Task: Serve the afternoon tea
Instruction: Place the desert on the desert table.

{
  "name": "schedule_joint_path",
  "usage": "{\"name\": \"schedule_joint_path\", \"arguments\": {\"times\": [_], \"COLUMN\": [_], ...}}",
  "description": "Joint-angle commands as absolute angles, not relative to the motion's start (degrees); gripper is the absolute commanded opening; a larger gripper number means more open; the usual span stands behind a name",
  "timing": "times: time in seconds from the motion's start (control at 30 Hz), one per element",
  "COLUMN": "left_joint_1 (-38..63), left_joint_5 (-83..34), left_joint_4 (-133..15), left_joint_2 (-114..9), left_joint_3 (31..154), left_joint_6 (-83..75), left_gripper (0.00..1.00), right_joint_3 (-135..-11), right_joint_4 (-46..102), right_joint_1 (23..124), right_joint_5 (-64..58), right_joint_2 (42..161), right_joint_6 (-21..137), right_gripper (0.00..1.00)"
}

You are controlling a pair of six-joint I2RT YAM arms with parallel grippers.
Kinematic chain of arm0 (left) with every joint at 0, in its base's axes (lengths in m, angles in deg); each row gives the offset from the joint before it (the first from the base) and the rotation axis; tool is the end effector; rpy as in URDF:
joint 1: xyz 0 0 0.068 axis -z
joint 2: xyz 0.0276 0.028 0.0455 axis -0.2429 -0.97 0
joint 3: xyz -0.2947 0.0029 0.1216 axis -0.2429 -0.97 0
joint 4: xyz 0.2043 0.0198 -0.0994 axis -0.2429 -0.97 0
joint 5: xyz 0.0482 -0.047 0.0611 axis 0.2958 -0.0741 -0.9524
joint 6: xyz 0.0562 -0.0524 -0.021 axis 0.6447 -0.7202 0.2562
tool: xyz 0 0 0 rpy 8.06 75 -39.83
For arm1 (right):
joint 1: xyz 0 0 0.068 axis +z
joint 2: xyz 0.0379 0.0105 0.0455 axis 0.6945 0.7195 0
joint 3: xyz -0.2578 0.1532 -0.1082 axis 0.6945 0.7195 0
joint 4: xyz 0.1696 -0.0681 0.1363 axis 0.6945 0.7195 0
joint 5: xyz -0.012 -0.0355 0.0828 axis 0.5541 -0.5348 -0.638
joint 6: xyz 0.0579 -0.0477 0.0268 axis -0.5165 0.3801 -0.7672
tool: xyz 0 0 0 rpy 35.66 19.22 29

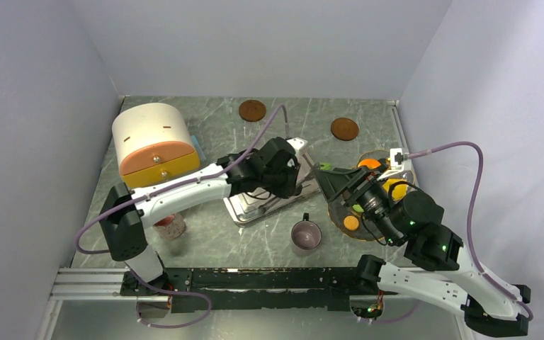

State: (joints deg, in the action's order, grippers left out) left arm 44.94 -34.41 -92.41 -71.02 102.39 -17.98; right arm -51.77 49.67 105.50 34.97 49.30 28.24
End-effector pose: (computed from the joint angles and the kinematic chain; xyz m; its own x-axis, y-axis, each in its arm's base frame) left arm 0.1883 -0.3096 0.3420 -0.6850 0.2991 -0.6643 0.6099 0.7342 -0.2983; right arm 0.0512 0.0223 0.4150 -0.2912 0.5489 -0.7835 -0.4338 0.6542 0.6196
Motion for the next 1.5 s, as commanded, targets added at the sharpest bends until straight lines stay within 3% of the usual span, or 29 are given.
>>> {"name": "schedule_joint_path", "arguments": {"times": [0.0, 1.47], "left_joint_1": [47.26, 54.92], "left_joint_5": [-31.39, -28.4], "left_joint_4": [-85.71, -69.54], "left_joint_2": [-73.14, -85.45], "left_joint_3": [105.6, 103.55], "left_joint_6": [-20.24, -24.02], "left_gripper": [0.05, 0.05], "right_joint_3": [-53.17, -54.48], "right_joint_4": [48.42, 48.95], "right_joint_1": [105.69, 105.68], "right_joint_5": [35.98, 34.23], "right_joint_2": [48.56, 50.85], "right_joint_6": [29.09, 27.98], "right_gripper": [0.97, 0.97]}}
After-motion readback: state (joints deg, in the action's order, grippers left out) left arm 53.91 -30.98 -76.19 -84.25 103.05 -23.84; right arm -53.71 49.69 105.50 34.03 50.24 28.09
